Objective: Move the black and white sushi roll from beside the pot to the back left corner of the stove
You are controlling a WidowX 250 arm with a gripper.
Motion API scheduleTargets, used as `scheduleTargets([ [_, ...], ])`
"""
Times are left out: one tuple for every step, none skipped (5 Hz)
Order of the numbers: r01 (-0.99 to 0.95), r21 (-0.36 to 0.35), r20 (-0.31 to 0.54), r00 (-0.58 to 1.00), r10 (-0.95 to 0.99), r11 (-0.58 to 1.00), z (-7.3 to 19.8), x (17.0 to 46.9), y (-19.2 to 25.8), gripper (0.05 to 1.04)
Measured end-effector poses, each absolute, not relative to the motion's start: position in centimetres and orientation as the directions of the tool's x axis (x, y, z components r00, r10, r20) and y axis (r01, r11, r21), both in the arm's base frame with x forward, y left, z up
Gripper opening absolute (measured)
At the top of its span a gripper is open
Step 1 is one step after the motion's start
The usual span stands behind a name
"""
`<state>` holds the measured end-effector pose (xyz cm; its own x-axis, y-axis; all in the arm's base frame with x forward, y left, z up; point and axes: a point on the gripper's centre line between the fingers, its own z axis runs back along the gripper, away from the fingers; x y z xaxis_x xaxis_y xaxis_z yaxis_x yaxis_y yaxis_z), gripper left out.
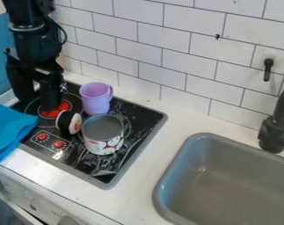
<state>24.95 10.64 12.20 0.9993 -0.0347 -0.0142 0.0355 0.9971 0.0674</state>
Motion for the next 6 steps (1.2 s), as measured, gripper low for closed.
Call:
scheduleTargets([
  [0.028, 0.056, -0.03, 0.999, -0.026, 0.998, 11.4, 24.9, 10.6, 1.001],
  [-0.039, 0.043, 0.029, 0.999, 0.038, 0.998, 10.1, 26.6, 10.6, 1.001],
  [-0.079, 0.028, 0.097, 0.992, 0.076, 0.997, 9.7, 27.4, 10.5, 1.001],
  [-0.085, 0.01, 0.099, 0.992, 0.083, 0.996, 8.7, 27.9, 10.4, 1.001],
  [-0.107, -0.005, 0.068, 0.992, 0.107, 0.994, 7.4, 28.8, 10.7, 1.001],
  [-0.113, -0.01, 0.047, 0.992, 0.113, 0.994, 6.3, 29.3, 10.9, 1.001],
])
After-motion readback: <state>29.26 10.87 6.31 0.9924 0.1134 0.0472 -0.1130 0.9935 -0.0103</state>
